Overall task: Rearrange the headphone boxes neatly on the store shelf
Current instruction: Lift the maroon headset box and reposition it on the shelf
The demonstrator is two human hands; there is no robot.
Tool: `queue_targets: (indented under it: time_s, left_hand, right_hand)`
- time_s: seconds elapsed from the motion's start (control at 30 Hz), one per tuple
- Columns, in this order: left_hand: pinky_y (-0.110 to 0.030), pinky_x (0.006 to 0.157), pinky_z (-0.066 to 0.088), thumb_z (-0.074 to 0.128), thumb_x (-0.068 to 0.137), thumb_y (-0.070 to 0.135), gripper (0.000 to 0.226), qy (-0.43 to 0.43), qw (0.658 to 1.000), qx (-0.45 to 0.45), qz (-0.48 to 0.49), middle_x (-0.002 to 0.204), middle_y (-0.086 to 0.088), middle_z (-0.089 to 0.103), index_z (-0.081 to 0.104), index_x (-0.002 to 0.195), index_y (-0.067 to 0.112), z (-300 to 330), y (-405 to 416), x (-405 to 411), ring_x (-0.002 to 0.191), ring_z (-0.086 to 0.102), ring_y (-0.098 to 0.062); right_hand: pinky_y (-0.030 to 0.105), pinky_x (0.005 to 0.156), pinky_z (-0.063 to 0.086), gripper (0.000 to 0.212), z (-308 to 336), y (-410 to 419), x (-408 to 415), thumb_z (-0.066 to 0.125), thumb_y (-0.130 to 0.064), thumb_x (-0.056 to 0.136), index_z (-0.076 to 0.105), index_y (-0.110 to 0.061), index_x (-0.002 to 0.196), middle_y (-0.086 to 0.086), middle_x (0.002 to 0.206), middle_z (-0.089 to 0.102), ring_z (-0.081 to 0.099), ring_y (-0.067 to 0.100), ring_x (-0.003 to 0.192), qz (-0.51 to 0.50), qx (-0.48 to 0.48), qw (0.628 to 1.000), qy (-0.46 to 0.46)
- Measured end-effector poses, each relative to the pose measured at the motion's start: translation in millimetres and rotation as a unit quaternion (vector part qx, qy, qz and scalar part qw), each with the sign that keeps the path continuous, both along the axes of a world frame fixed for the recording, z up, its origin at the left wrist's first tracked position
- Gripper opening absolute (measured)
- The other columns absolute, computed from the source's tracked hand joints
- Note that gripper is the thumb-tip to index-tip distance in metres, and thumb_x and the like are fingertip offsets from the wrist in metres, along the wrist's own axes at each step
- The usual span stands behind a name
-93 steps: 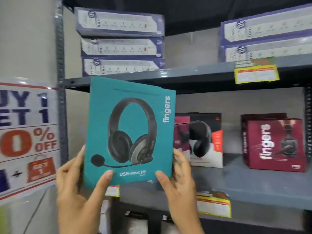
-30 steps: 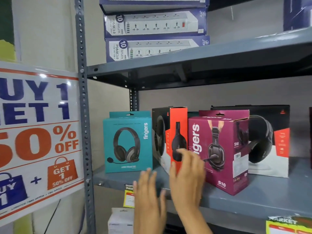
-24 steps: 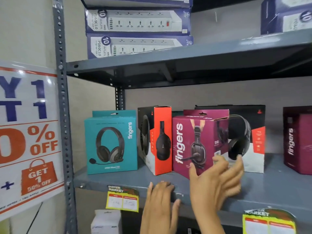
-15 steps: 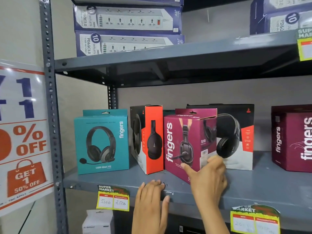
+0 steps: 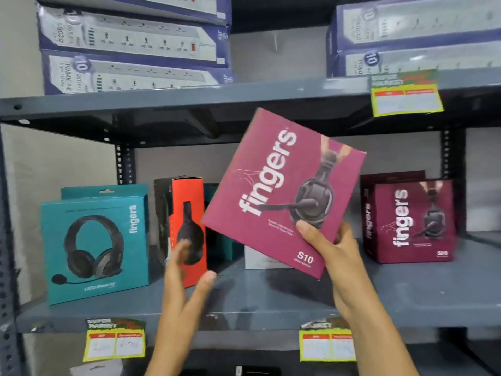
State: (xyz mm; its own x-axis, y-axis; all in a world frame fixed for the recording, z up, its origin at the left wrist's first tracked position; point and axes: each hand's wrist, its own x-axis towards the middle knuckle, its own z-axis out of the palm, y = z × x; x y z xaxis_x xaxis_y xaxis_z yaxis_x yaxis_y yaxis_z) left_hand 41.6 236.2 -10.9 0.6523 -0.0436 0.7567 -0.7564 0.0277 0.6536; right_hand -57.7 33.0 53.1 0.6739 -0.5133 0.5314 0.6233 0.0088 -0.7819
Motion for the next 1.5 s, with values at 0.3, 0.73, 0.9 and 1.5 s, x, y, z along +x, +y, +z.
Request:
queue_targets:
  time_s: [0.3, 0.73, 0.9, 1.5]
  left_hand:
    - [-0.039, 0.103, 0.044, 0.06, 0.07, 0.063, 0.054, 0.027, 0.985, -0.065, -0.159, 0.134, 0.015, 0.057, 0.055, 0.122, 0.05, 14, -28, -21, 0.129, 0.048, -0.015]
    - [-0.037, 0.095, 0.044, 0.057, 0.08, 0.046, 0.041, 0.028, 0.984, -0.072, -0.16, 0.127, 0.014, 0.063, 0.056, 0.121, 0.048, 11, -38, -36, 0.119, 0.057, -0.012]
    - [-0.009, 0.091, 0.043, 0.052, 0.085, 0.044, 0.045, 0.015, 0.984, -0.003, -0.179, 0.131, 0.034, 0.053, 0.046, 0.128, 0.056, 12, -55, -36, 0.122, 0.047, 0.01]
    - [-0.029, 0.096, 0.04, 0.039, 0.098, 0.015, 0.081, -0.013, 0.95, 0.286, -0.122, 0.142, -0.008, 0.043, -0.027, 0.141, 0.033, -6, -296, -83, 0.107, 0.044, -0.01]
  right_hand:
    - [0.025, 0.066, 0.059, 0.059, -7, -37, -34, 0.088, -0.041, 0.055, 0.056, -0.031, 0.104, 0.002, 0.103, 0.074, 0.075, 0.02, 0.088, 0.043, -0.089, 0.994, 0.047]
    - [0.029, 0.068, 0.06, 0.069, -13, -48, -39, 0.087, -0.051, 0.05, 0.052, -0.034, 0.107, 0.001, 0.107, 0.072, 0.075, 0.017, 0.087, 0.021, -0.111, 0.992, 0.063]
    - [0.027, 0.081, 0.055, 0.072, -14, -69, -39, 0.082, -0.065, 0.046, 0.047, -0.049, 0.106, -0.017, 0.112, 0.064, 0.065, 0.002, 0.102, -0.036, -0.142, 0.987, 0.072]
    - [0.051, 0.114, 0.031, 0.068, -59, -256, -74, 0.057, -0.017, 0.093, 0.016, -0.017, 0.148, 0.011, 0.154, 0.028, 0.032, 0.029, 0.139, -0.253, -0.125, 0.94, 0.194]
